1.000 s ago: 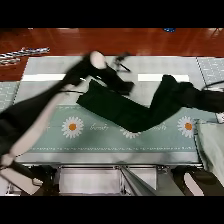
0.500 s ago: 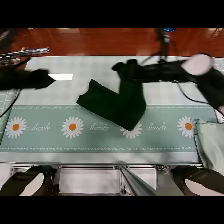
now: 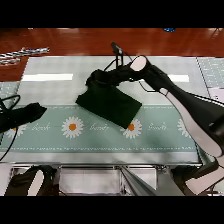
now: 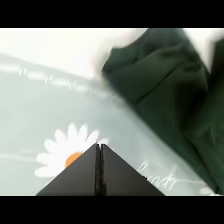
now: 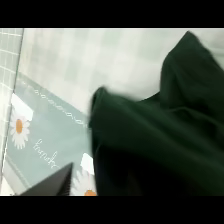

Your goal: Fold the shirts.

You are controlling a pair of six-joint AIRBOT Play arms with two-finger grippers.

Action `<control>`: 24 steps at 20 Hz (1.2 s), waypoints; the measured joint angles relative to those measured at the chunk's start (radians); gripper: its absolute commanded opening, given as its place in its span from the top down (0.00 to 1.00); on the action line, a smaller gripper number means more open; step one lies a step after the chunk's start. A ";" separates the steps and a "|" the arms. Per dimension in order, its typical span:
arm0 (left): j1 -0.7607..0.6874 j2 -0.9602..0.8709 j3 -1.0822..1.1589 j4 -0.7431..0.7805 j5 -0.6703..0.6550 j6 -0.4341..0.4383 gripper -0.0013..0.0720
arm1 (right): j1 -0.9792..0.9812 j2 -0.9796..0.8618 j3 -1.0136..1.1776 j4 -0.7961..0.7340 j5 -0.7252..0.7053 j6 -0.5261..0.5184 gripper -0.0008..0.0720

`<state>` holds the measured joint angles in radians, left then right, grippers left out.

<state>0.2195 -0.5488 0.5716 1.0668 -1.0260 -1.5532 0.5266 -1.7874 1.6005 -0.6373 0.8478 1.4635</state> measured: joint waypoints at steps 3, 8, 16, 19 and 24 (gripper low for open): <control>-0.005 -0.005 -0.035 -0.012 0.011 -0.003 0.96 | 0.006 -0.036 0.017 0.036 0.073 -0.013 0.42; -0.008 -0.011 -0.052 -0.066 0.043 -0.004 0.96 | -0.114 0.055 0.029 0.014 0.301 -0.014 0.43; -0.008 -0.011 -0.056 -0.118 0.029 -0.005 0.96 | -0.329 0.618 -0.237 -0.644 0.430 0.236 0.43; -0.008 -0.011 -0.056 -0.122 0.024 -0.002 0.96 | -0.369 0.809 -0.541 -0.809 0.298 0.433 0.43; -0.008 -0.011 -0.056 -0.125 0.013 0.016 0.96 | -0.392 0.860 -0.930 -0.686 0.043 0.573 0.43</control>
<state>0.2119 -0.5594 0.5152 0.9417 -1.0130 -1.5372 0.1349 -0.9276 0.6704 -1.3235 0.8906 2.0369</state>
